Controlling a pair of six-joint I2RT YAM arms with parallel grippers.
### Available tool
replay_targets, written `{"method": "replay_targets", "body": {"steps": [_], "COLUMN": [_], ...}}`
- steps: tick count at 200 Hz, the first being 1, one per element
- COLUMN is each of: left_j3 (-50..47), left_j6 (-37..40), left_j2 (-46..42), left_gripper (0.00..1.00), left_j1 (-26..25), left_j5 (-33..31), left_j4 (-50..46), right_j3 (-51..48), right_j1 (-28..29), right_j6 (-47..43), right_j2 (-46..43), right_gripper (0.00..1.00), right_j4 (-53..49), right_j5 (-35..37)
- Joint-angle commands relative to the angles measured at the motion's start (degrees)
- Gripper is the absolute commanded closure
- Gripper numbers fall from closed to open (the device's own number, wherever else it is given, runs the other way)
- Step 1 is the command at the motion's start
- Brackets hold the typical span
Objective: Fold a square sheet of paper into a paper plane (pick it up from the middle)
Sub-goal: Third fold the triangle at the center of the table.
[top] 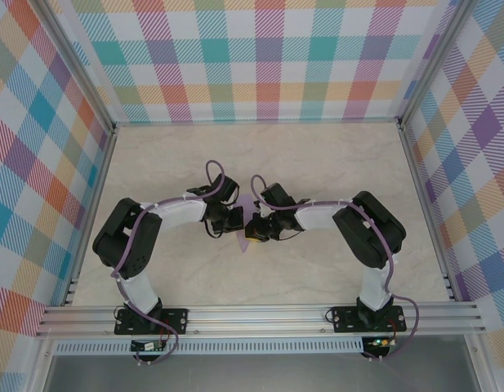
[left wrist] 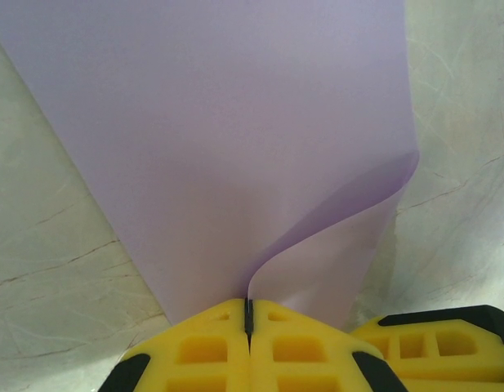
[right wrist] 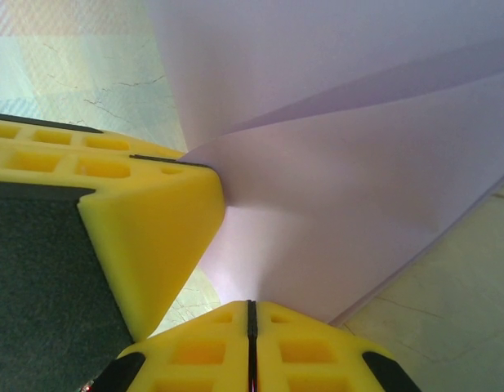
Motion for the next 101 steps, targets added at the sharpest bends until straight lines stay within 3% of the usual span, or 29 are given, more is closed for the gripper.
{"method": "replay_targets", "body": {"steps": [1,101], "left_j3": [0.50,-0.41], "left_j6": [0.66,0.09], "left_j2": [0.68,1.27], "left_gripper": [0.98,0.99], "left_j1": [0.76,0.76], "left_j5": [0.94,0.64], "left_j4": [0.18,0.87], "right_j3": [0.79,-1.49], "right_j1": [0.10,1.74], "right_j6": [-1.48,-0.98], "right_j2": [-0.55,0.61], "right_gripper": [0.92,0.95], "right_j4": [0.74,0.10], "right_j5": [-2.51,-1.59]}}
